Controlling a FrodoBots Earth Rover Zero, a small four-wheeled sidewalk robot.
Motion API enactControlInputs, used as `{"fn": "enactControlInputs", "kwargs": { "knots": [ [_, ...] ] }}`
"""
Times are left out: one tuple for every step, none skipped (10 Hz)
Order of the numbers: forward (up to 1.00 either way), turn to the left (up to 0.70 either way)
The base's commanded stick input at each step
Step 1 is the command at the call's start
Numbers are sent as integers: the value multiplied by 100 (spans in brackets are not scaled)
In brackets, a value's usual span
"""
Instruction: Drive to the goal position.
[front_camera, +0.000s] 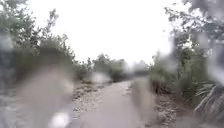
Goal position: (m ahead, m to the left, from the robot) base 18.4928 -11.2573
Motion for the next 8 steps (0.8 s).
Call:
{"fn": "enactControlInputs", "kwargs": {
  "knots": [
    [45, 0],
    [45, 0],
    [45, 0],
    [45, 0],
    [45, 0],
    [45, 0],
    [45, 0],
    [45, 0]
  ]
}}
